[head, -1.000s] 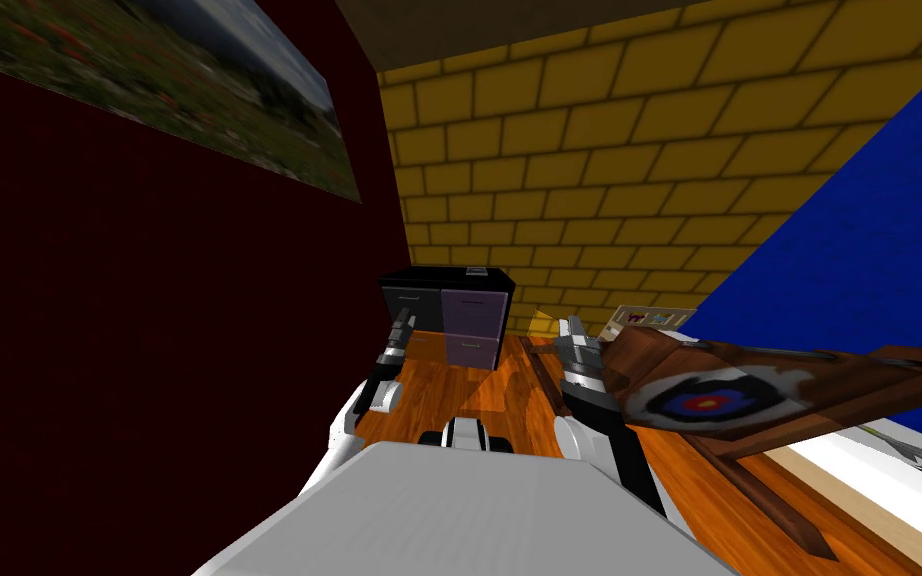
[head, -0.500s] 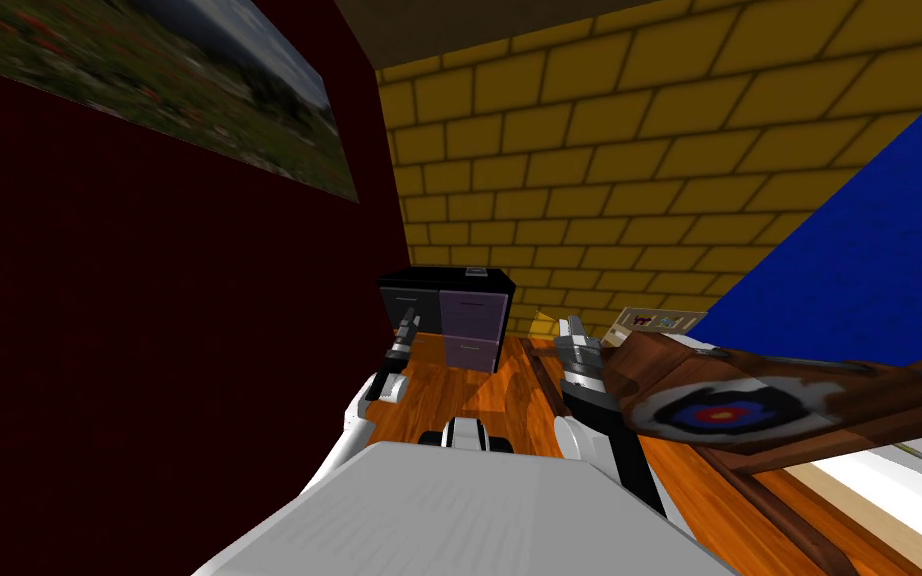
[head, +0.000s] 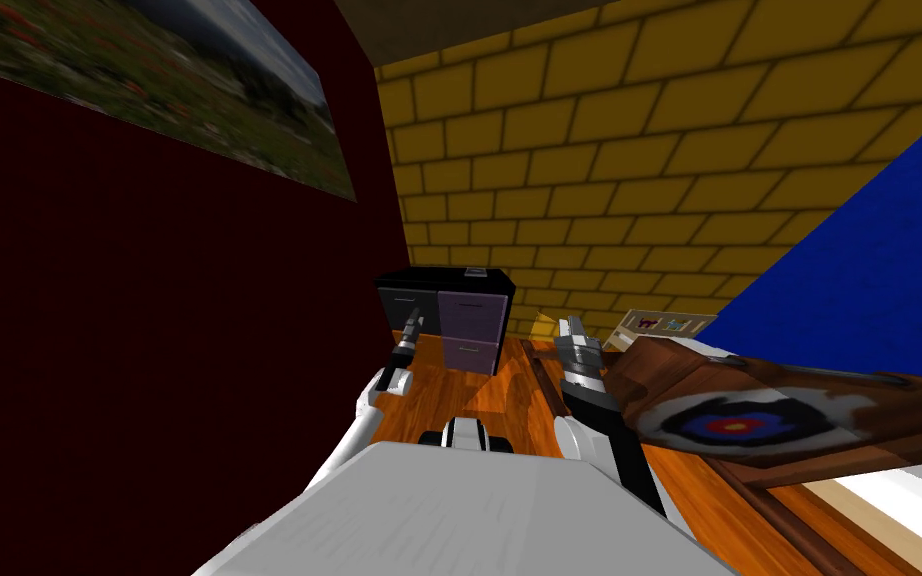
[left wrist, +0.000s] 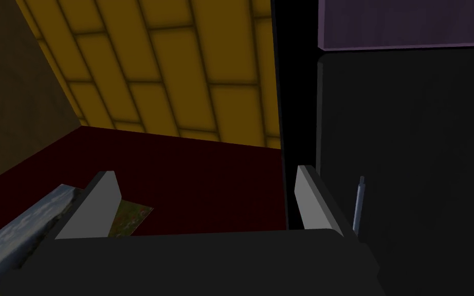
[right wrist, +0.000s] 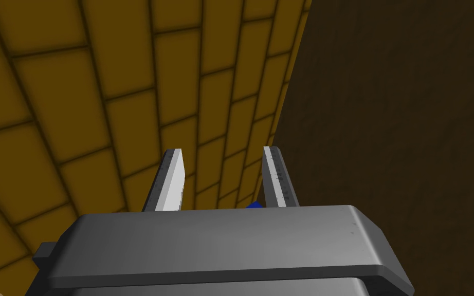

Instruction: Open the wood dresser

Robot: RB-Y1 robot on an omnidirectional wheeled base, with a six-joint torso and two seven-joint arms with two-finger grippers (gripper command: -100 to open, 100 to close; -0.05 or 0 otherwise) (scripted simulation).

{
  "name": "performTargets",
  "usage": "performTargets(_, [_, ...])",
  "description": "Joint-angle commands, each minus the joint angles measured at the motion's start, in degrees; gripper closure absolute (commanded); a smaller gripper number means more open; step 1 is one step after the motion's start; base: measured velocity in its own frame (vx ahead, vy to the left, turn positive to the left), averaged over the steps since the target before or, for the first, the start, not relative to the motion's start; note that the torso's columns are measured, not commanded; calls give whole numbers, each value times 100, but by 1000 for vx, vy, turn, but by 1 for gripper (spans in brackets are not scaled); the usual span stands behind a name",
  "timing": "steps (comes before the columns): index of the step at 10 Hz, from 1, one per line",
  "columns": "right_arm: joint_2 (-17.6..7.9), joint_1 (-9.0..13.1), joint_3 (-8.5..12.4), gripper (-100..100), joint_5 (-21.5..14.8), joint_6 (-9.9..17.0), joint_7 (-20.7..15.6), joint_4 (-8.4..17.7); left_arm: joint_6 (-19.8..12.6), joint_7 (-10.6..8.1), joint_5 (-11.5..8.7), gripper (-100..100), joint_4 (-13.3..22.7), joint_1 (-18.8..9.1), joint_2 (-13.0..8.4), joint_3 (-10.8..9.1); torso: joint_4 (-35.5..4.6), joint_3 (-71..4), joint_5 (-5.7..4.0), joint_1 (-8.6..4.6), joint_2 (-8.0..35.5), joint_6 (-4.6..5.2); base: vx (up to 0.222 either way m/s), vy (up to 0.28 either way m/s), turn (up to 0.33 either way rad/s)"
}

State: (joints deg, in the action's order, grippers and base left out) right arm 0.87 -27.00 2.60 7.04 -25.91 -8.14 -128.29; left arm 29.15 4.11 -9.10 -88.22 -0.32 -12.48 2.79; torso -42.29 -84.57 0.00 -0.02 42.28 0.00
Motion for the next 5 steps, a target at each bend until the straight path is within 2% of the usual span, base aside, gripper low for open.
performTargets(1, [0, 0, 0, 0, 0, 0, 0, 0, -22, 26, -21, -100, 427, -251, 36, 31, 2, -5, -2, -7, -9, 0, 58, -57, 13])
performTargets(2, [0, 0, 0, 0, 0, 0, 0, 0, -30, 39, -36, -100, 629, -435, 60, 49, 2, -3, -1, -1, -4, -1, 56, -44, 27])
performTargets(3, [0, 0, 0, 0, 0, 0, 0, 0, -30, 39, -36, -100, 702, -435, 60, 49, 0, -1, 1, 5, -1, 0, 42, -28, 15])
performTargets(4, [0, 0, 0, 0, 0, 0, 0, 0, -38, 53, -51, -100, 916, -615, 87, 67, -1, 3, 3, 11, 6, -1, 47, -41, 30])
performTargets(5, [0, 0, 0, 0, 0, 0, 0, 0, -38, 53, -51, -100, 973, -615, 87, 67, -1, 2, 1, 3, 3, 0, 38, -33, 16])
